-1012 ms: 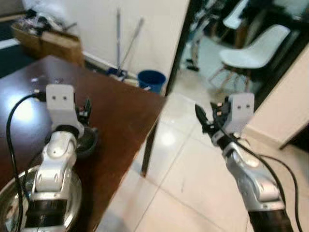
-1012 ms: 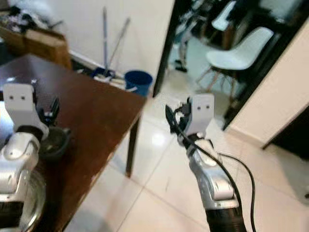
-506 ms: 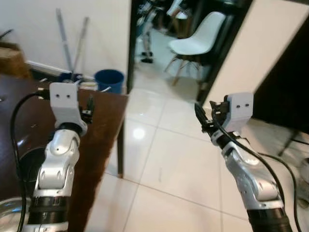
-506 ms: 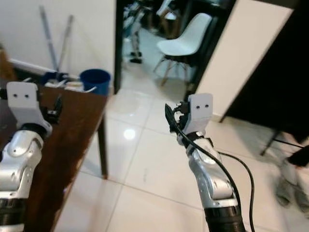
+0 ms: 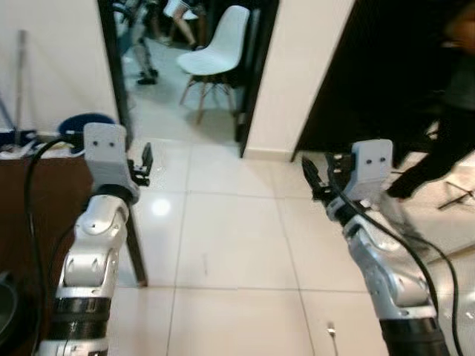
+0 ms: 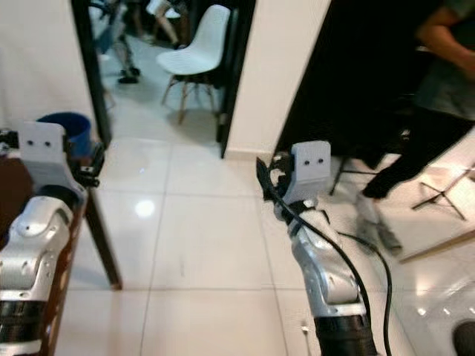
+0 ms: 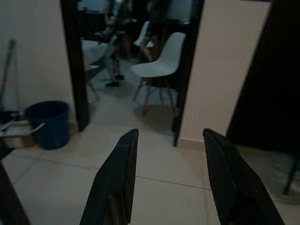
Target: Setting the table
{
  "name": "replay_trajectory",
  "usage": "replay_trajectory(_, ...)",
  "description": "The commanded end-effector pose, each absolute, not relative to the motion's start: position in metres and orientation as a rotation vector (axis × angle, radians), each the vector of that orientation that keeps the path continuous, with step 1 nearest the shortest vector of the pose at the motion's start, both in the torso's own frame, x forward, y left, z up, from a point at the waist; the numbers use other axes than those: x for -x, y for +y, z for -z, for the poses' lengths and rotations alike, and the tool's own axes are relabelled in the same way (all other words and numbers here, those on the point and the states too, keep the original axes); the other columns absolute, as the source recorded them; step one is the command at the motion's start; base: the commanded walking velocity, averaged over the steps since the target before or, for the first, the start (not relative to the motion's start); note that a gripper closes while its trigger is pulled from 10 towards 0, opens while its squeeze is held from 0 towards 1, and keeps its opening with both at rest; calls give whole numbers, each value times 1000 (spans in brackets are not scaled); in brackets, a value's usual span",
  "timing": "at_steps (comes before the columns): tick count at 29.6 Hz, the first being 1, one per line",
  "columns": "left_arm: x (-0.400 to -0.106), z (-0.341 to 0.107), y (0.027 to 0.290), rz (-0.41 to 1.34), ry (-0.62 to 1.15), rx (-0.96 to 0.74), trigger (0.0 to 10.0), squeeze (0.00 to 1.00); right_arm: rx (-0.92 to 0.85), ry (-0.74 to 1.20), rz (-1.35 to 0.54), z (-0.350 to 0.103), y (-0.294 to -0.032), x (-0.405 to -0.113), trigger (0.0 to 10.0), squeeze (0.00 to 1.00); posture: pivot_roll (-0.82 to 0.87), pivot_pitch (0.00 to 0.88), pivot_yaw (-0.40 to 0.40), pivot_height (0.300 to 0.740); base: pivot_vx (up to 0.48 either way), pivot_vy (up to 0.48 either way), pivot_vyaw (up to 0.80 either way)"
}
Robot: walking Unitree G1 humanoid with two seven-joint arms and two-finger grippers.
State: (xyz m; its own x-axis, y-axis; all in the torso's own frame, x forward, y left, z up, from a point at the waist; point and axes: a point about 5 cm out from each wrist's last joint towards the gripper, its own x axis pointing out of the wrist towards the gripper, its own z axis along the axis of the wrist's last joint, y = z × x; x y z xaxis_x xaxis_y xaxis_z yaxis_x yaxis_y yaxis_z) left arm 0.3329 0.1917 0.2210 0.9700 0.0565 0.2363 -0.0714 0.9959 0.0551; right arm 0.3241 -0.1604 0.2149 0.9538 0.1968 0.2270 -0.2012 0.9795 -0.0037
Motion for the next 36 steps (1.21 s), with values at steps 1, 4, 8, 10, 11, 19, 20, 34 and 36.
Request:
replay_trajectory(1, -333, -217, 192, -64, -223, -58, 10000, 0, -14, -207, -195, -210, -163, -323, 10000, 0, -76, 0, -29, 740, 0, 0, -800)
replay_trajectory(4, -333, -217, 192, -64, -222, -57, 10000, 0, -14, -206, -195, -210, -163, -323, 10000, 0, -76, 0, -28, 740, 0, 0, -800)
replay_trajectory(8, -334, -216, 192, -65, -220, -54, 10000, 0, -14, -206, -194, -209, -163, -324, 10000, 0, -77, 0, -28, 740, 0, 0, -800)
replay_trajectory(10, -334, -216, 192, -66, -218, -53, 10000, 0, -13, -206, -194, -209, -163, -324, 10000, 0, -76, 0, -29, 740, 0, 0, -800)
replay_trajectory(11, -334, -215, 192, -67, -217, -53, 10000, 0, -13, -206, -193, -209, -163, -324, 10000, 0, -76, 0, -29, 740, 0, 0, -800)
replay_trajectory(19, -334, -209, 190, -53, -195, -51, 10000, 0, -11, -207, -174, -208, -167, -323, 10000, 0, -82, 0, -6, 740, 0, 0, -800)
replay_trajectory(20, -334, -209, 190, -53, -195, -51, 10000, 0, -11, -207, -174, -208, -167, -323, 10000, 0, -82, 0, -6, 740, 0, 0, -800)
replay_trajectory(34, -347, -213, 172, 23, -195, -46, 10000, 0, -12, -219, -105, -206, -178, -319, 10000, 0, -115, 0, 46, 740, 0, 0, -800)
replay_trajectory(36, -348, -213, 170, 31, -194, -48, 10000, 0, -15, -222, -99, -206, -179, -319, 10000, 0, -114, 0, 51, 740, 0, 0, -800)
